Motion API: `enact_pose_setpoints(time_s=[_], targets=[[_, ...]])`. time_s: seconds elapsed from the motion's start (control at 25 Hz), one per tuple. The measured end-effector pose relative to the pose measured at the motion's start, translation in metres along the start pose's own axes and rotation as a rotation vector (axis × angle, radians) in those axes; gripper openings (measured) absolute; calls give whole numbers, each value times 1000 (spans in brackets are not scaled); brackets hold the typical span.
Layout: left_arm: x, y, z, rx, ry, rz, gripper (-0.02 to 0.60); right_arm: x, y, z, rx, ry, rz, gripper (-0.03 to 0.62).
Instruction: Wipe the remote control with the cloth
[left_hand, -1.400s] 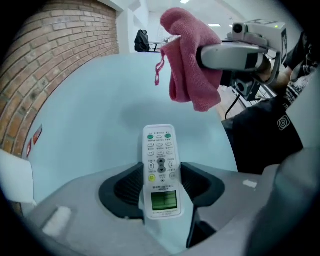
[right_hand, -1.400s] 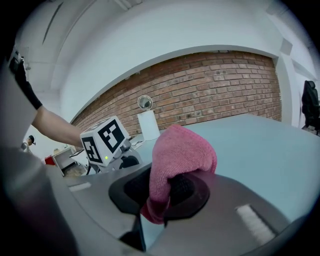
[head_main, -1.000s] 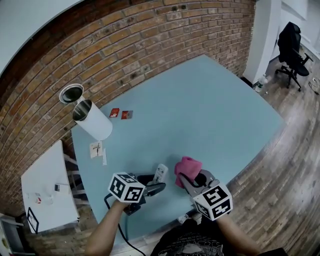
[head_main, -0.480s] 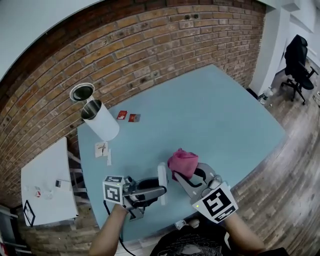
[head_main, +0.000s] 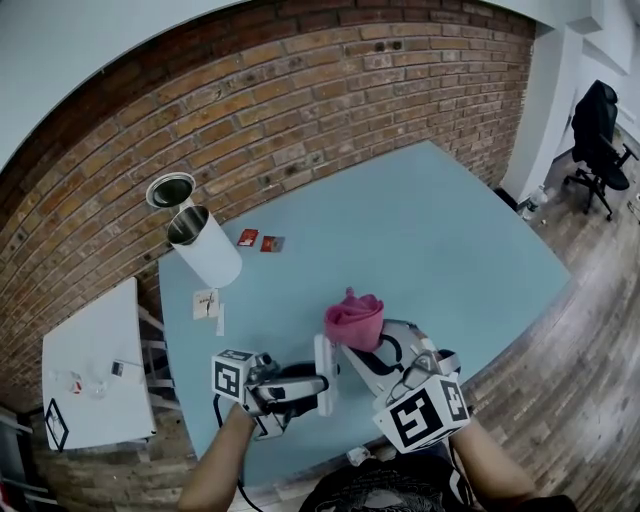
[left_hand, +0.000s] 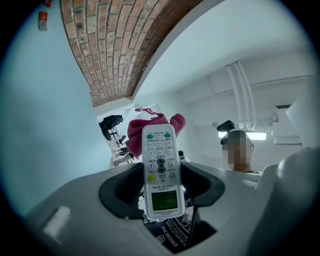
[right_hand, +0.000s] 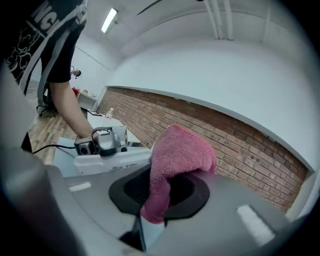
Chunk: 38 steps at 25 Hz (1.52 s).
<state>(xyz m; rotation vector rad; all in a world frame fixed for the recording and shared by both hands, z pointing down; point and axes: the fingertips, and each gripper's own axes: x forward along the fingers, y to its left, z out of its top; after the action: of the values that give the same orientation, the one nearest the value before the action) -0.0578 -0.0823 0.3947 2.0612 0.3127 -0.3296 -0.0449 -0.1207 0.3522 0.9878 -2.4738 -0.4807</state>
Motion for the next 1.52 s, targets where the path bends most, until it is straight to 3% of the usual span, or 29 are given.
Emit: enact_pose_setpoints(time_s=[0.32,0.84,1.52], targets=[[3,2,6,4,-27,-4,236,0,2,6,35,-56,-30,64],[0,13,28,43,-125,60,236,1,11,0,34,-35,-28,64],[-11,10,65,14,-357,34,238,0,24,-6,99,-24,0,64]])
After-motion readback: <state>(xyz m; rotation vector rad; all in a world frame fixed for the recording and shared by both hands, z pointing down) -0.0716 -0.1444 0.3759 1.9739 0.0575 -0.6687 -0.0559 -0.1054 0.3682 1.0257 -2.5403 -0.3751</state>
